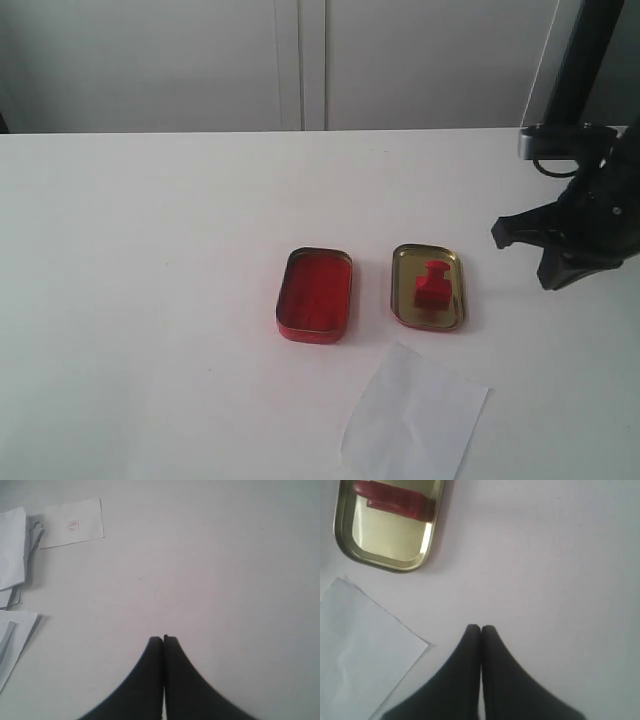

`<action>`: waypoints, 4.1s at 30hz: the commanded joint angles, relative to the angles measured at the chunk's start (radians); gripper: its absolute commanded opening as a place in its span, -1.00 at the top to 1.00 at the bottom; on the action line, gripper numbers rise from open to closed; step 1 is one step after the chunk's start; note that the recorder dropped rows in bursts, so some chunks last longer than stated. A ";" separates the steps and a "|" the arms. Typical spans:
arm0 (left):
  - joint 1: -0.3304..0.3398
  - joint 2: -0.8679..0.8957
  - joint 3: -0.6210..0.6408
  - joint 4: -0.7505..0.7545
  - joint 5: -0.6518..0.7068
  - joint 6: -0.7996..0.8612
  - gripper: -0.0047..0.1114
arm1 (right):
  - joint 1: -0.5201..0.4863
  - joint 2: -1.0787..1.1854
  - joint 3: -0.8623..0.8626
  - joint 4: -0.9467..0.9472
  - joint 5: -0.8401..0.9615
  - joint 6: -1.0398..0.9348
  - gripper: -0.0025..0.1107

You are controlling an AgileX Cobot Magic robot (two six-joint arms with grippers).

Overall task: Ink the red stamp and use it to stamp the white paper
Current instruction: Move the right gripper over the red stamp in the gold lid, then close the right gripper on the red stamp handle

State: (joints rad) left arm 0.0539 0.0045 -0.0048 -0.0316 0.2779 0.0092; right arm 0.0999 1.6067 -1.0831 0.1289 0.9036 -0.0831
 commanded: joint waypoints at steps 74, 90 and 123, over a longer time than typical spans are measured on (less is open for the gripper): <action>-0.006 -0.005 0.005 -0.005 -0.001 -0.009 0.92 | 0.189 0.385 -0.356 0.001 0.015 -1.265 0.25; -0.006 -0.005 0.005 -0.005 -0.001 -0.009 0.92 | 0.189 0.440 -0.356 0.021 -0.019 -1.265 0.25; -0.006 -0.005 0.005 -0.005 -0.001 -0.009 0.92 | 0.189 0.369 -0.358 0.013 -0.019 -1.213 0.96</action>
State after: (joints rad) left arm 0.0539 0.0045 -0.0048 -0.0316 0.2779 0.0092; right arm 0.2888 2.0086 -1.4443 0.1442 0.8745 -1.3013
